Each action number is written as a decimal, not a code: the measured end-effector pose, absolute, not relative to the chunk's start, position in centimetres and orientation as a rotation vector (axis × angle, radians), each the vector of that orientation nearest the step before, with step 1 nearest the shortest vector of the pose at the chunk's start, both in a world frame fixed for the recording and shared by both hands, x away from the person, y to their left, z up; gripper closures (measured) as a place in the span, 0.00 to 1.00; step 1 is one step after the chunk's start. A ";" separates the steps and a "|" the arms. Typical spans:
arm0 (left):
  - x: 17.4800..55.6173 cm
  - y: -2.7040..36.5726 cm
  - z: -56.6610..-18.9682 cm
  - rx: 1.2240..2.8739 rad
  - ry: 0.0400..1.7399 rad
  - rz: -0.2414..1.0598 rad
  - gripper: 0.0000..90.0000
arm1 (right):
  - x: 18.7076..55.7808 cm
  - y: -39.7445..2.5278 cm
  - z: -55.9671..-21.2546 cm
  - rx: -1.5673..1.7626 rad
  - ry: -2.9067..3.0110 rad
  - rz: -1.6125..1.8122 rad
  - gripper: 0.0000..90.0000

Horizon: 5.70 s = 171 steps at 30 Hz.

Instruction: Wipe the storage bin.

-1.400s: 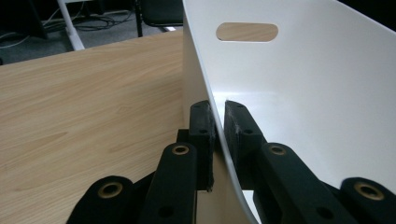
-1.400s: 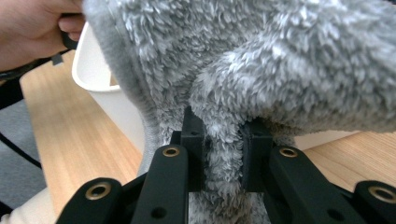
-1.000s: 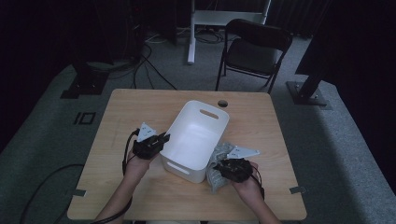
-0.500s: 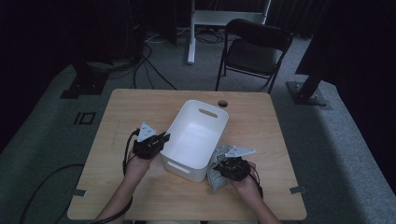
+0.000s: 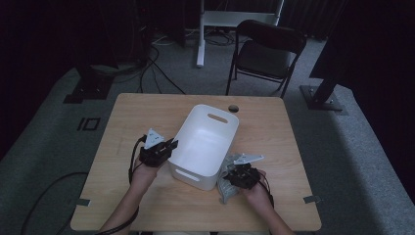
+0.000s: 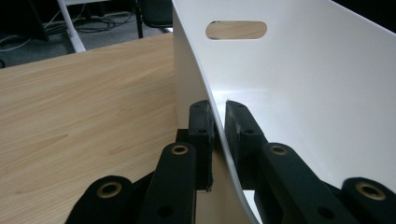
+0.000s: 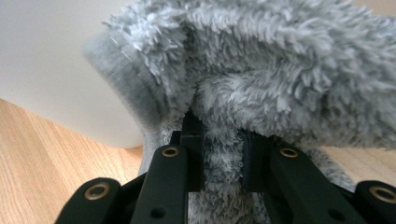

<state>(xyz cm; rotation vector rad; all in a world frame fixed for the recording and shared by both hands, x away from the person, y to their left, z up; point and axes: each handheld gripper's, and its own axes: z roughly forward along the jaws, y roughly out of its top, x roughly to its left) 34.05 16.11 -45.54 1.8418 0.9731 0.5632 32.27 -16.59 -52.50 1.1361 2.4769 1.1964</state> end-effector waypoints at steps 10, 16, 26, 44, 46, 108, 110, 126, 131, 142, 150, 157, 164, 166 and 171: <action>34.0 16.1 -45.6 1.824 0.996 0.579 0.90 | 31.1 -17.6 -50.3 1.102 2.467 1.256 0.84; 33.9 16.0 -45.6 1.823 1.001 0.594 0.91 | 28.5 -18.2 -46.3 0.991 2.381 1.415 0.84; 34.0 15.9 -45.5 1.829 0.995 0.575 0.91 | 26.6 -16.1 -45.7 0.938 2.364 1.446 0.84; 34.0 16.0 -45.6 1.826 0.998 0.546 0.91 | 28.6 -15.8 -49.0 1.033 2.462 1.307 0.84; 34.0 16.0 -45.6 1.827 0.996 0.548 0.91 | 28.8 -15.8 -49.2 1.036 2.467 1.300 0.84; 34.1 16.1 -45.5 1.851 0.956 0.545 0.91 | 32.3 -16.6 -51.7 1.171 2.491 1.181 0.84; 34.1 16.1 -45.5 1.852 0.957 0.545 0.91 | 32.6 -16.5 -52.4 1.183 2.504 1.165 0.84; 34.1 15.9 -45.6 1.835 0.982 0.566 0.91 | 31.1 -18.8 -47.0 1.094 2.373 1.361 0.84; 34.2 15.9 -45.6 1.842 0.966 0.542 0.91 | 30.4 -18.8 -45.0 1.042 2.315 1.410 0.84; 34.3 16.0 -45.6 1.844 0.956 0.506 0.91 | 31.4 -17.9 -47.0 1.095 2.347 1.340 0.84; 34.3 16.0 -45.5 1.848 0.950 0.512 0.90 | 32.1 -17.8 -48.6 1.145 2.377 1.285 0.84; 34.3 15.9 -45.5 1.849 0.951 0.519 0.90 | 32.8 -17.9 -49.6 1.178 2.389 1.255 0.84; 34.2 15.9 -45.5 1.849 0.953 0.523 0.90 | 33.5 -17.8 -50.9 1.213 2.412 1.202 0.84; 34.2 15.9 -45.6 1.846 0.954 0.520 0.90 | 33.7 -17.7 -51.4 1.220 2.421 1.181 0.84; 34.2 15.9 -45.6 1.845 0.954 0.528 0.89 | 34.1 -17.6 -52.3 1.255 2.448 1.158 0.83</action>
